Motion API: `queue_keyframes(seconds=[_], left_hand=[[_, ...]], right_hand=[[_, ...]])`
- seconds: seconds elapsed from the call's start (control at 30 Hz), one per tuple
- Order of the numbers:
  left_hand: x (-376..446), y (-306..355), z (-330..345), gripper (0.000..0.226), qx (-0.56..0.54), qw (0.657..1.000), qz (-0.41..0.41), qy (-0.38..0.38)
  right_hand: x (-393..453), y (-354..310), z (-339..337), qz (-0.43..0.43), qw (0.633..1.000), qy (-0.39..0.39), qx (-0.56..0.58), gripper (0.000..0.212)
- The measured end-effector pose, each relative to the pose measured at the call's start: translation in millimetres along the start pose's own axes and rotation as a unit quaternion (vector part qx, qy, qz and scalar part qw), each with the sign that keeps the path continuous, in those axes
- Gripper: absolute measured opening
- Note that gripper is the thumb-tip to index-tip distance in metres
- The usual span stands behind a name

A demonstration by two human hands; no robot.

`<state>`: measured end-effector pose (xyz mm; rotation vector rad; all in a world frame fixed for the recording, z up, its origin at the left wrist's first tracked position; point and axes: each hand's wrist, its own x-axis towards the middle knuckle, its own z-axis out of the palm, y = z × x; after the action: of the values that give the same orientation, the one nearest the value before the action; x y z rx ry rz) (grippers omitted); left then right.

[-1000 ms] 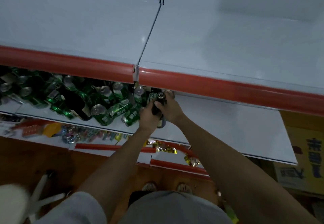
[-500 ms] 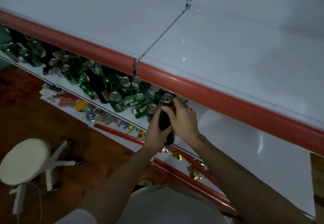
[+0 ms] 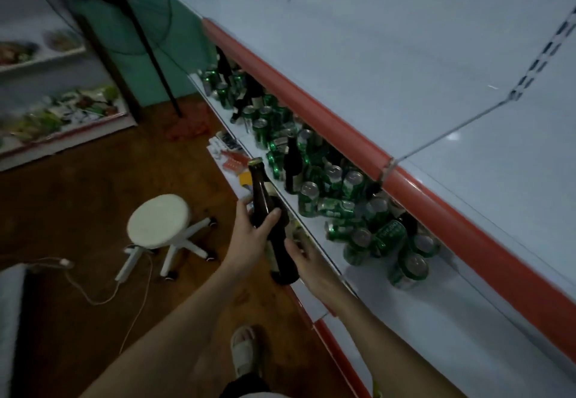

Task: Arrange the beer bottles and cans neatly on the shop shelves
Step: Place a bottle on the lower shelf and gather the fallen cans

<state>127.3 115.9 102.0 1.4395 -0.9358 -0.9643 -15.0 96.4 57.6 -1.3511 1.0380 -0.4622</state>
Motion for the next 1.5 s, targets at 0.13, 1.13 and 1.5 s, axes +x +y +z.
queue_keyframes(seconds=[0.13, 1.13, 1.5], left_hand=[[28, 19, -46, 0.041, 0.013, 0.999, 0.012, 0.036], [342, 70, -312, 0.039, -0.046, 0.991, 0.016, 0.122], [447, 76, -360, 0.048, -0.016, 0.988, 0.011, 0.151]], right_hand=[[34, -36, 36, -0.037, 0.996, -0.067, 0.035, 0.073], [394, -224, 207, -0.112, 0.982, -0.151, 0.017, 0.049], [504, -266, 226, -0.113, 0.977, -0.179, 0.038, 0.053]])
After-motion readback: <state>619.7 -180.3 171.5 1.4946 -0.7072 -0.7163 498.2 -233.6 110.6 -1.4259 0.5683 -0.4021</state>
